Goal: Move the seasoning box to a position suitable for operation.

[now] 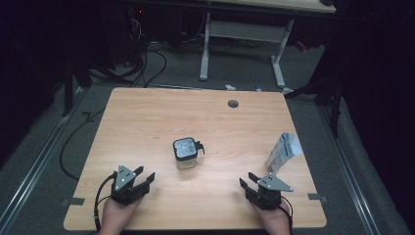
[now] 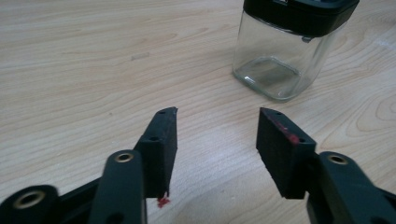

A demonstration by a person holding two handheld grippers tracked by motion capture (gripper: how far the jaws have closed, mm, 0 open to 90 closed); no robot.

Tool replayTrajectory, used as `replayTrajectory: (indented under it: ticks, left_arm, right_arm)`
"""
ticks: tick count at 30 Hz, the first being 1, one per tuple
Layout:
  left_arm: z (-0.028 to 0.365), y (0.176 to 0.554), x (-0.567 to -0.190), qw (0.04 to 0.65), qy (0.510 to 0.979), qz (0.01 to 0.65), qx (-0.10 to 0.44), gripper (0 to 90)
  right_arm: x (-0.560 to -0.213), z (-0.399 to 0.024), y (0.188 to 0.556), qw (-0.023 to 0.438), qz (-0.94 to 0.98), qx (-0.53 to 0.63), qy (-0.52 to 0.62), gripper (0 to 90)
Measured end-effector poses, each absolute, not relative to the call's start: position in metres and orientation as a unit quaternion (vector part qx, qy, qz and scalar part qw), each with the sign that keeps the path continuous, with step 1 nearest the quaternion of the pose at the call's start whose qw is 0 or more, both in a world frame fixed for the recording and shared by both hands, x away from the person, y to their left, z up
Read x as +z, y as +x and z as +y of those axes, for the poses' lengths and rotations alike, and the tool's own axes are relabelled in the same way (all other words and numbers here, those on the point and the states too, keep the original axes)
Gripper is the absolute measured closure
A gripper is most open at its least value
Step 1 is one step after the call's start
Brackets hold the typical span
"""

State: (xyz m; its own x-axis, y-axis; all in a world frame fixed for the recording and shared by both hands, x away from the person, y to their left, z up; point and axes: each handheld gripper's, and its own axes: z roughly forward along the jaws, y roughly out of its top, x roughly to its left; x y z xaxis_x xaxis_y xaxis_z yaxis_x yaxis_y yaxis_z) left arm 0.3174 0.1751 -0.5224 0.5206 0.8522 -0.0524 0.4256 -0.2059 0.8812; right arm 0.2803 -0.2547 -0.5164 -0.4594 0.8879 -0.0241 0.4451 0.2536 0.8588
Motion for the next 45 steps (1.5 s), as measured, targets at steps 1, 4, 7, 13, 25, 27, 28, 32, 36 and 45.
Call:
replayTrajectory:
  ticks: [1, 4, 7, 13, 25, 27, 28, 32, 36, 45]
  left_arm:
    - [0.174, 0.319, -0.522, 0.462, 0.741, 0.430, 0.228, 51.2]
    - [0.172, 0.321, -0.522, 0.466, 0.743, 0.428, 0.218, 54.2]
    - [0.166, 0.325, -0.523, 0.456, 0.750, 0.424, 0.225, 59.0]
    - [0.150, 0.335, -0.521, 0.446, 0.757, 0.427, 0.214, 68.1]
    - [0.121, 0.353, -0.522, 0.410, 0.785, 0.402, 0.231, 78.5]
    - [0.119, 0.356, -0.522, 0.416, 0.782, 0.404, 0.230, 84.2]
    - [0.119, 0.357, -0.522, 0.419, 0.779, 0.408, 0.226, 86.7]
    - [0.118, 0.362, -0.521, 0.430, 0.770, 0.418, 0.217, 89.9]
    - [0.114, 0.365, -0.524, 0.437, 0.768, 0.419, 0.211, 89.9]
    - [0.105, 0.366, -0.522, 0.439, 0.771, 0.412, 0.208, 89.9]
  right_arm:
    - [-0.516, -0.255, 0.280, 0.267, 0.746, 0.417, 0.445, 58.2]
    - [-0.516, -0.257, 0.279, 0.268, 0.743, 0.422, 0.445, 59.5]
    - [-0.517, -0.261, 0.278, 0.263, 0.729, 0.439, 0.455, 64.0]
    - [-0.519, -0.267, 0.278, 0.266, 0.733, 0.428, 0.457, 65.7]
    - [-0.519, -0.270, 0.278, 0.255, 0.738, 0.420, 0.463, 65.8]
    - [-0.520, -0.269, 0.278, 0.258, 0.741, 0.416, 0.460, 67.8]
    - [-0.521, -0.268, 0.278, 0.261, 0.740, 0.418, 0.458, 69.2]
    - [-0.521, -0.266, 0.278, 0.256, 0.741, 0.417, 0.459, 74.5]
    - [-0.522, -0.265, 0.278, 0.256, 0.750, 0.409, 0.452, 86.2]
    - [-0.521, -0.267, 0.277, 0.257, 0.748, 0.414, 0.451, 85.7]
